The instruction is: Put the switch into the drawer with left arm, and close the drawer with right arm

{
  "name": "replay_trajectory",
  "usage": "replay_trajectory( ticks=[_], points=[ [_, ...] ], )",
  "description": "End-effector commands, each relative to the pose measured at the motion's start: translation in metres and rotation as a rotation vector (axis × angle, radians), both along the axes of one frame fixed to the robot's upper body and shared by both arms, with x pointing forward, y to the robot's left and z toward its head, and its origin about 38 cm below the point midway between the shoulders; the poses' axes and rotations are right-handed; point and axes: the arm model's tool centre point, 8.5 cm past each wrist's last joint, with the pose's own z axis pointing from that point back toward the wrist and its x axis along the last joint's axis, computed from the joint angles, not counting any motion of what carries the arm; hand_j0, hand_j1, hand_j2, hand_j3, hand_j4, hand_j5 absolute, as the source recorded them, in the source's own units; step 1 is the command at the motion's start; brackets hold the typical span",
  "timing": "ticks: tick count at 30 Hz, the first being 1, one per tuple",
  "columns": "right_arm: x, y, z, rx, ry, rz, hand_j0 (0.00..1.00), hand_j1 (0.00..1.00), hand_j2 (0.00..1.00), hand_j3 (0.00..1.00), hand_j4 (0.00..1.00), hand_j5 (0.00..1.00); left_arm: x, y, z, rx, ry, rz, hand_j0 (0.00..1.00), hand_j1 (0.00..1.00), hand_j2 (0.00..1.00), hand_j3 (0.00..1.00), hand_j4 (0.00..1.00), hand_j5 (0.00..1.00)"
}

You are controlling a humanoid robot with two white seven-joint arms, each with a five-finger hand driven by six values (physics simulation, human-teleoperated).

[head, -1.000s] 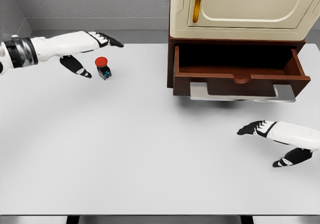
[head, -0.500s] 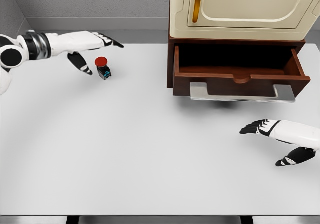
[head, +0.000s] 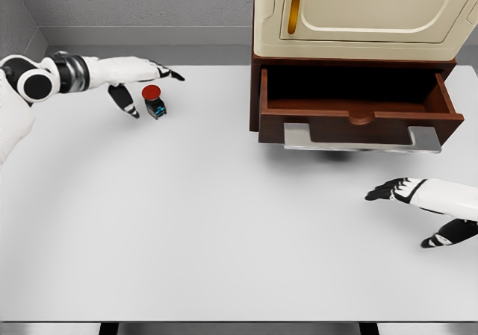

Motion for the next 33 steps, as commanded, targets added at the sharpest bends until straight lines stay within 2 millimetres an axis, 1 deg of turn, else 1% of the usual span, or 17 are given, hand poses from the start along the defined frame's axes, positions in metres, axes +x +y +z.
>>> replay_trajectory(
  ticks=[1, 7, 9, 13, 14, 15, 18, 24, 25, 27, 29, 31, 33],
  points=[
    [0.000, -0.003, 0.003, -0.011, 0.002, -0.003, 1.00, 1.00, 1.00, 1.00, 1.00, 1.00, 0.001, -0.001, -0.003, 0.001, 0.006, 0.006, 1.00, 1.00, 1.00, 1.00, 1.00, 1.00],
    [0.000, -0.004, 0.004, -0.018, 0.003, -0.003, 1.00, 1.00, 1.00, 1.00, 1.00, 1.00, 0.002, -0.015, -0.006, -0.014, 0.013, -0.010, 1.00, 1.00, 1.00, 1.00, 1.00, 1.00],
    [0.000, -0.004, 0.004, -0.018, 0.005, -0.002, 1.00, 1.00, 1.00, 1.00, 1.00, 1.00, 0.002, -0.014, -0.007, -0.015, 0.016, -0.006, 1.00, 1.00, 1.00, 1.00, 1.00, 1.00],
    [0.000, -0.004, 0.004, -0.018, 0.003, -0.003, 1.00, 1.00, 1.00, 1.00, 1.00, 1.00, 0.002, -0.005, -0.012, -0.010, 0.032, 0.017, 1.00, 1.00, 1.00, 1.00, 1.00, 1.00],
    [0.000, -0.004, 0.004, -0.017, 0.002, -0.003, 1.00, 1.00, 1.00, 1.00, 1.00, 1.00, 0.003, -0.005, -0.011, -0.008, 0.030, 0.017, 1.00, 1.00, 1.00, 1.00, 1.00, 1.00],
    [0.000, -0.004, 0.004, -0.017, 0.002, -0.003, 1.00, 1.00, 1.00, 1.00, 1.00, 1.00, 0.005, -0.003, -0.005, -0.005, 0.020, 0.019, 1.00, 1.00, 1.00, 1.00, 1.00, 1.00],
    [0.000, -0.005, 0.005, -0.017, 0.001, -0.004, 1.00, 1.00, 1.00, 1.00, 1.00, 1.00, 0.008, -0.001, -0.003, -0.007, 0.024, 0.033, 1.00, 1.00, 1.00, 1.00, 1.00, 1.00],
    [0.000, -0.005, 0.005, -0.018, 0.001, -0.003, 1.00, 1.00, 1.00, 1.00, 1.00, 1.00, 0.008, -0.001, -0.006, -0.006, 0.034, 0.040, 1.00, 1.00, 1.00, 1.00, 1.00, 1.00],
    [0.000, -0.005, 0.005, -0.018, 0.001, -0.003, 1.00, 1.00, 1.00, 1.00, 1.00, 1.00, 0.009, -0.001, -0.007, -0.005, 0.035, 0.043, 0.97, 0.97, 0.97, 0.97, 0.97, 0.97],
    [0.000, -0.005, 0.005, -0.018, 0.001, -0.003, 1.00, 1.00, 1.00, 1.00, 1.00, 1.00, 0.009, -0.002, -0.007, -0.005, 0.036, 0.042, 0.97, 0.97, 0.97, 0.97, 0.97, 0.97],
    [0.000, -0.005, 0.005, -0.018, 0.001, -0.003, 1.00, 1.00, 1.00, 1.00, 1.00, 1.00, 0.009, 0.000, -0.009, -0.005, 0.041, 0.049, 0.94, 0.94, 0.94, 0.94, 0.94, 0.94],
    [0.000, -0.005, 0.005, -0.019, 0.002, -0.003, 1.00, 1.00, 1.00, 1.00, 1.00, 1.00, 0.009, 0.000, -0.010, -0.005, 0.044, 0.051, 0.81, 0.81, 0.81, 0.81, 0.81, 0.81],
    [0.001, -0.005, 0.005, -0.019, 0.000, -0.003, 1.00, 1.00, 1.00, 1.00, 1.00, 1.00, 0.009, 0.002, -0.010, -0.003, 0.046, 0.056, 0.78, 0.78, 0.78, 0.78, 0.78, 0.78]
  ],
)
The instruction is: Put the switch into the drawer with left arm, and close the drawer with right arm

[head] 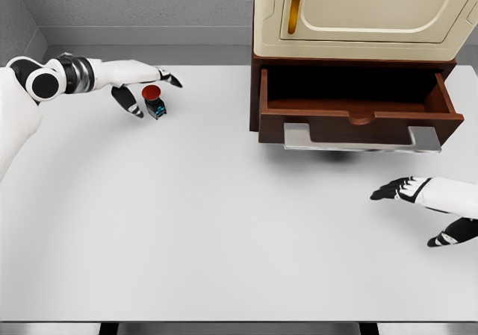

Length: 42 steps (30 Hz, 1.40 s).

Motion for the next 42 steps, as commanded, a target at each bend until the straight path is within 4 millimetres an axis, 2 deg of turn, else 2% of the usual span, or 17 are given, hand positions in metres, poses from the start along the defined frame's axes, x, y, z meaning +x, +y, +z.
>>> replay_trajectory(
  ticks=[1, 5, 10, 14, 15, 17, 25, 27, 29, 30, 32, 35, 36, 38, 42],
  points=[
    [0.000, 0.000, 0.001, 0.004, 0.002, -0.003, 1.00, 1.00, 1.00, 1.00, 1.00, 1.00, 0.001, 0.003, -0.001, -0.004, 0.005, 0.021, 0.76, 0.76, 0.76, 0.76, 0.76, 0.76],
    [0.000, 0.000, 0.000, 0.004, 0.004, -0.003, 1.00, 1.00, 1.00, 1.00, 1.00, 1.00, 0.001, 0.004, -0.002, -0.001, 0.009, 0.030, 0.72, 0.72, 0.72, 0.72, 0.72, 0.72],
    [0.000, 0.000, 0.001, 0.004, 0.002, -0.003, 1.00, 1.00, 1.00, 1.00, 1.00, 1.00, 0.001, 0.007, -0.002, 0.000, 0.010, 0.035, 0.56, 0.56, 0.56, 0.56, 0.56, 0.56],
    [0.000, 0.000, 0.000, 0.004, 0.004, -0.003, 1.00, 1.00, 1.00, 1.00, 1.00, 1.00, 0.001, 0.011, -0.001, 0.002, 0.009, 0.042, 0.52, 0.52, 0.52, 0.52, 0.52, 0.52],
    [0.000, 0.000, 0.000, 0.004, 0.004, -0.003, 1.00, 1.00, 1.00, 1.00, 1.00, 1.00, 0.001, 0.011, 0.000, -0.003, 0.008, 0.044, 0.46, 0.46, 0.46, 0.46, 0.46, 0.46],
    [0.000, 0.000, 0.000, 0.004, 0.004, -0.003, 1.00, 1.00, 1.00, 1.00, 1.00, 1.00, 0.000, 0.010, 0.001, -0.010, 0.005, 0.033, 0.41, 0.41, 0.41, 0.41, 0.41, 0.41],
    [0.000, -0.002, 0.002, -0.004, 0.002, -0.003, 1.00, 1.00, 1.00, 1.00, 1.00, 1.00, -0.001, 0.008, -0.001, -0.019, 0.006, 0.022, 0.39, 0.39, 0.39, 0.39, 0.39, 0.39],
    [0.000, -0.002, 0.002, -0.004, 0.002, -0.003, 1.00, 1.00, 1.00, 1.00, 1.00, 1.00, -0.003, 0.008, 0.003, -0.091, 0.005, 0.017, 0.35, 0.35, 0.35, 0.35, 0.35, 0.35],
    [0.000, -0.002, 0.002, -0.004, 0.002, -0.003, 1.00, 1.00, 1.00, 1.00, 1.00, 1.00, -0.003, 0.012, 0.010, -0.134, -0.001, 0.028, 0.34, 0.34, 0.34, 0.34, 0.34, 0.34],
    [0.000, -0.002, 0.002, -0.004, 0.002, -0.003, 1.00, 1.00, 1.00, 1.00, 1.00, 1.00, -0.004, 0.006, 0.016, -0.164, -0.015, 0.008, 0.34, 0.34, 0.34, 0.34, 0.34, 0.34],
    [0.000, -0.002, 0.002, -0.005, 0.002, -0.005, 1.00, 1.00, 1.00, 1.00, 1.00, 1.00, -0.009, 0.014, 0.030, -0.207, -0.042, -0.004, 0.33, 0.33, 0.33, 0.33, 0.33, 0.33],
    [0.000, -0.002, 0.002, -0.005, 0.002, -0.005, 1.00, 1.00, 1.00, 1.00, 1.00, 1.00, -0.013, 0.007, 0.034, -0.271, -0.046, -0.029, 0.34, 0.34, 0.34, 0.34, 0.34, 0.34],
    [0.000, -0.002, 0.002, -0.005, 0.002, -0.005, 1.00, 1.00, 1.00, 1.00, 1.00, 1.00, -0.018, 0.014, 0.040, -0.306, -0.054, -0.032, 0.34, 0.34, 0.34, 0.34, 0.34, 0.34],
    [0.000, -0.002, 0.002, -0.005, 0.002, -0.005, 1.00, 1.00, 1.00, 1.00, 1.00, 1.00, -0.025, 0.013, 0.048, -0.349, -0.065, -0.058, 0.34, 0.34, 0.34, 0.34, 0.34, 0.34],
    [0.000, -0.002, 0.002, -0.005, 0.002, -0.005, 1.00, 1.00, 1.00, 1.00, 1.00, 1.00, -0.035, 0.004, 0.057, -0.461, -0.065, -0.102, 0.34, 0.34, 0.34, 0.34, 0.34, 0.34]
  ],
)
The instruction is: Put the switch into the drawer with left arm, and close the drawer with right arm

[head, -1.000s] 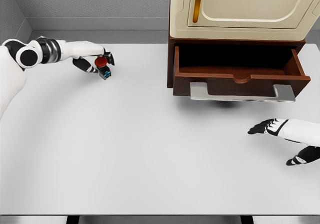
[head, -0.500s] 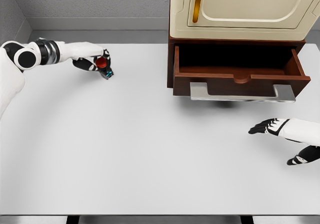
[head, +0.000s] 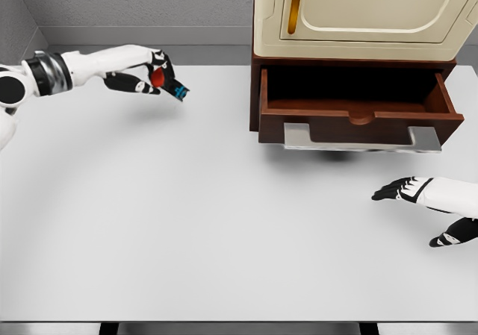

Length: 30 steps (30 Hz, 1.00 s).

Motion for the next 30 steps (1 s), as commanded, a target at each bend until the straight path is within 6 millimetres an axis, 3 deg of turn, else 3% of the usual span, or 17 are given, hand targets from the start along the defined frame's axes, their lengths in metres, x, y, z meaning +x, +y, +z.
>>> replay_trajectory(
  ticks=[1, 4, 8, 11, 24, 30],
  points=[
    [0.000, 0.000, 0.001, 0.004, 0.001, -0.004, 1.00, 1.00, 1.00, 1.00, 1.00, 1.00, -0.005, -0.007, 0.021, -0.103, -0.024, -0.037, 0.34, 0.34, 0.34, 0.34, 0.34, 0.34],
    [0.001, 0.000, 0.001, 0.004, 0.000, -0.004, 1.00, 1.00, 1.00, 1.00, 1.00, 1.00, -0.014, -0.018, 0.032, -0.191, -0.031, -0.087, 0.34, 0.34, 0.34, 0.34, 0.34, 0.34],
    [0.001, 0.000, 0.002, 0.005, -0.003, -0.005, 1.00, 1.00, 1.00, 1.00, 1.00, 1.00, -0.032, -0.011, 0.053, -0.289, -0.047, -0.130, 0.34, 0.34, 0.34, 0.34, 0.34, 0.34],
    [0.002, -0.001, 0.003, 0.004, -0.006, -0.005, 1.00, 1.00, 1.00, 1.00, 1.00, 1.00, -0.047, -0.017, 0.056, -0.333, -0.044, -0.182, 0.34, 0.34, 0.34, 0.34, 0.34, 0.34],
    [0.002, 0.000, 0.003, 0.004, -0.006, -0.004, 1.00, 1.00, 1.00, 1.00, 1.00, 1.00, -0.074, -0.072, 0.084, -0.455, -0.079, -0.372, 0.34, 0.34, 0.34, 0.34, 0.34, 0.34],
    [0.002, 0.000, 0.003, 0.003, -0.005, -0.004, 1.00, 1.00, 1.00, 1.00, 1.00, 1.00, -0.087, -0.084, 0.092, -0.482, -0.087, -0.431, 0.33, 0.33, 0.33, 0.33, 0.33, 0.33]
  ],
)
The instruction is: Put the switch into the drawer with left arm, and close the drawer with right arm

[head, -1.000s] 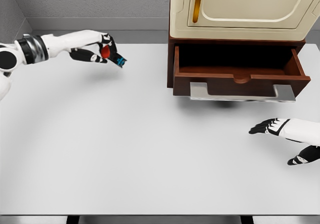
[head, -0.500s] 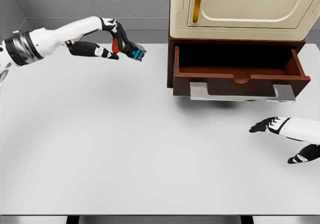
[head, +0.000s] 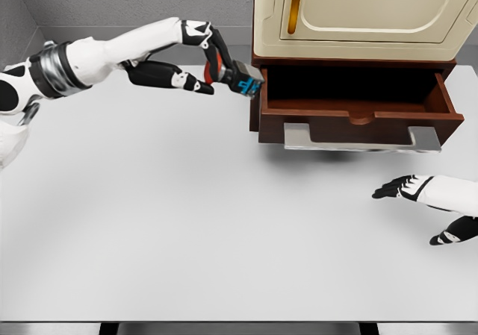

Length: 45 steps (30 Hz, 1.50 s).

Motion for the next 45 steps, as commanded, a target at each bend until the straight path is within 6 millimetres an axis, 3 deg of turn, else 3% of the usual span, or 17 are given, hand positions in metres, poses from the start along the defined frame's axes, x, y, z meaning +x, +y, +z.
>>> replay_trajectory(
  ticks=[1, 8, 15, 29, 39, 45],
  points=[
    [0.000, 0.000, 0.001, 0.004, 0.002, -0.003, 1.00, 1.00, 1.00, 1.00, 1.00, 1.00, -0.005, -0.009, 0.006, -0.040, 0.002, -0.034, 0.33, 0.33, 0.33, 0.33, 0.33, 0.33],
    [0.000, -0.001, 0.001, 0.002, 0.003, -0.004, 1.00, 1.00, 1.00, 1.00, 1.00, 1.00, -0.007, -0.044, 0.004, -0.086, 0.004, -0.095, 0.32, 0.32, 0.32, 0.32, 0.32, 0.32],
    [0.000, -0.001, 0.001, 0.002, 0.003, -0.004, 1.00, 1.00, 1.00, 1.00, 1.00, 1.00, 0.006, -0.058, -0.007, -0.103, 0.038, -0.079, 0.32, 0.32, 0.32, 0.32, 0.32, 0.32],
    [0.001, -0.001, 0.002, 0.006, -0.004, -0.006, 1.00, 1.00, 1.00, 1.00, 1.00, 1.00, 0.014, -0.106, -0.019, -0.152, 0.083, -0.116, 0.32, 0.32, 0.32, 0.32, 0.32, 0.32],
    [0.001, -0.002, 0.001, 0.004, 0.001, -0.009, 1.00, 1.00, 1.00, 1.00, 1.00, 1.00, 0.032, -0.107, -0.019, -0.150, 0.108, -0.078, 0.32, 0.32, 0.32, 0.32, 0.32, 0.32],
    [0.001, -0.002, 0.001, 0.002, 0.002, -0.009, 1.00, 1.00, 1.00, 1.00, 1.00, 1.00, 0.035, -0.121, -0.025, -0.141, 0.117, -0.077, 0.32, 0.32, 0.32, 0.32, 0.32, 0.32]
  ],
)
